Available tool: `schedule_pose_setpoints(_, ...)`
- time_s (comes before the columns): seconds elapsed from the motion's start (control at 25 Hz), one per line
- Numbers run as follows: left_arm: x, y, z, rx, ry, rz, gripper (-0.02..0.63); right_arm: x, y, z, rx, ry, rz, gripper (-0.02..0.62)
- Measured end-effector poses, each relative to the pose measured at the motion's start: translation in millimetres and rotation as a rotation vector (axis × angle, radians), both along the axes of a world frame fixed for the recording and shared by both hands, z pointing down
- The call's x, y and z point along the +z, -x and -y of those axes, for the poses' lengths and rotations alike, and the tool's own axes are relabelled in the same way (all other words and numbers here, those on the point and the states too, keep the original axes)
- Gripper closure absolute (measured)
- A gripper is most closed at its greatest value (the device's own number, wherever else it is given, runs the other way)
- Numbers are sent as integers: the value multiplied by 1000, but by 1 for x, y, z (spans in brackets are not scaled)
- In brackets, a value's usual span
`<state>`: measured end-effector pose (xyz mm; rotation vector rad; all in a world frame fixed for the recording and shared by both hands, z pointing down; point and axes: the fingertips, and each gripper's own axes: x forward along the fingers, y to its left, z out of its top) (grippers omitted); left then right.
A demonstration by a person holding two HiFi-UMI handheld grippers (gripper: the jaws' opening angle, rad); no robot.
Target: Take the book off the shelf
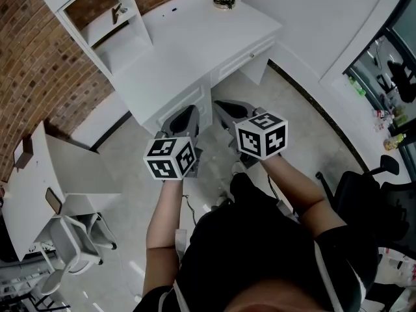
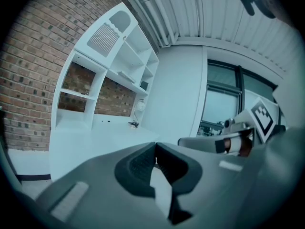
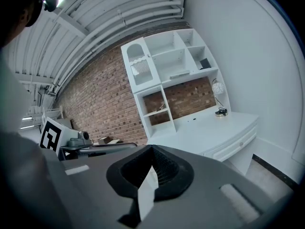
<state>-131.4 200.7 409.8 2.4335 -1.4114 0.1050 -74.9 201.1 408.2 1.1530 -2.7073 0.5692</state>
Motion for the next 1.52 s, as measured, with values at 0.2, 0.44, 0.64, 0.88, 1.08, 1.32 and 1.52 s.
schedule_pose_setpoints(0.2,-1,3,31,-34,-7,8,601,0,5,27,-34,-11,1,597)
schedule_pose_setpoints(0.44,-1,-24,75,-7,-3,-5,600,-4,-10,71,-59,-12,13,597)
schedule_pose_setpoints(0.64,-4,-49,112,-10,-4,2,601,-7,-29,109,-77,-7,12,597)
schedule_pose_setpoints(0.88,-8,-66,148,-40,-13,-5,601,-13,-49,148,-98,-27,29,597)
schedule_pose_setpoints(1.08,-17,-83,176,-34,-15,-34,601,-17,-67,173,-117,-42,32,597)
schedule_pose_setpoints(1.32,-22,-95,199,-31,-30,-23,601,-18,-76,199,-141,-47,35,597)
schedule_pose_setpoints(1.52,-20,-90,212,-57,-18,-2,601,-17,-65,209,-191,-39,39,597)
